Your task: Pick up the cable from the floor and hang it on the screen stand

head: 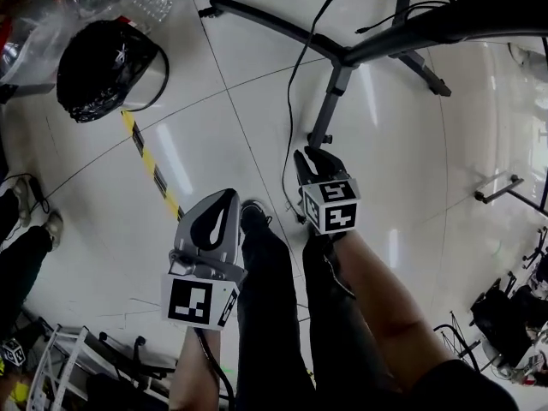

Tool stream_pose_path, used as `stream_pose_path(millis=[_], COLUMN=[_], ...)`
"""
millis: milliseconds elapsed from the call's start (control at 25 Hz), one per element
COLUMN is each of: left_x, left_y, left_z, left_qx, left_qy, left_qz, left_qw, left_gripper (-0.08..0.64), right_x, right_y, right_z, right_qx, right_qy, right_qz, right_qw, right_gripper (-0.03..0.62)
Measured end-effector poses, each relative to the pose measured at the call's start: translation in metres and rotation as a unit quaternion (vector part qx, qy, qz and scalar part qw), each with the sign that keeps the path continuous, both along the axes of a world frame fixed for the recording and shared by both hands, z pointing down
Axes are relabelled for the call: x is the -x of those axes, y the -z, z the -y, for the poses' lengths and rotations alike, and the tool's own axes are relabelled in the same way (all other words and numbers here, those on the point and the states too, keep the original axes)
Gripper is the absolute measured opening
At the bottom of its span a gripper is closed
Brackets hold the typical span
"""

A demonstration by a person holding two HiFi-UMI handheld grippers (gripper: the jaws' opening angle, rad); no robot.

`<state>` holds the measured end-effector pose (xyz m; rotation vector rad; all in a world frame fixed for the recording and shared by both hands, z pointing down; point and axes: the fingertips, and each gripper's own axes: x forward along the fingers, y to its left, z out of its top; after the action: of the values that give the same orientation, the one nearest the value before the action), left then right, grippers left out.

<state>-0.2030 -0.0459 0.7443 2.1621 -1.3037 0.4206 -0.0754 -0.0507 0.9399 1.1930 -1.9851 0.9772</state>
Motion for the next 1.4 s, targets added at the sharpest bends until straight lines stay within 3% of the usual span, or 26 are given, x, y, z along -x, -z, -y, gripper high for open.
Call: stream_pose_path(millis=[280,640,920,1040,1240,1400], left_x=[0.008,0.010,0.014,0.016,0.019,0.023], left_y=[-0.060,-0.129,-0.157,-0.162,-0.164,-0.167], left_z=[0.008,0.010,0.013,0.017,0.018,0.017], left_qx=[0.015,0.042,0.055,0.056,0.056,0.058], left_qy=[0.005,-0.002,0.007,0.010,0.016,0.018], left_qz=[-0.015,-0.014,-0.021,-0.023,-0.028,-0.026], left_qw=[0.9998,0.9990,0.9982,0.9981,0.9979,0.9978], left_gripper=[0.006,0.006,0.006,0.005,0.006,0.006], right_x=[-0.003,-0.007,0.002,0.003,-0.009,-0.014], right_y=[-0.075,-0.142,-0.180,-0.189,-0.190,-0.204], right_z=[0.002,0.005,0.001,0.002,0.008,0.009], right_qx=[0.049,0.071,0.101,0.100,0.102,0.116], right_qy=[-0.063,-0.086,-0.089,-0.091,-0.156,-0.169], right_qz=[-0.016,-0.071,-0.083,-0.111,-0.157,-0.161], right_qw=[0.997,0.991,0.987,0.985,0.970,0.965], right_gripper=[0.113,0.135,0.129,0.129,0.130,0.125])
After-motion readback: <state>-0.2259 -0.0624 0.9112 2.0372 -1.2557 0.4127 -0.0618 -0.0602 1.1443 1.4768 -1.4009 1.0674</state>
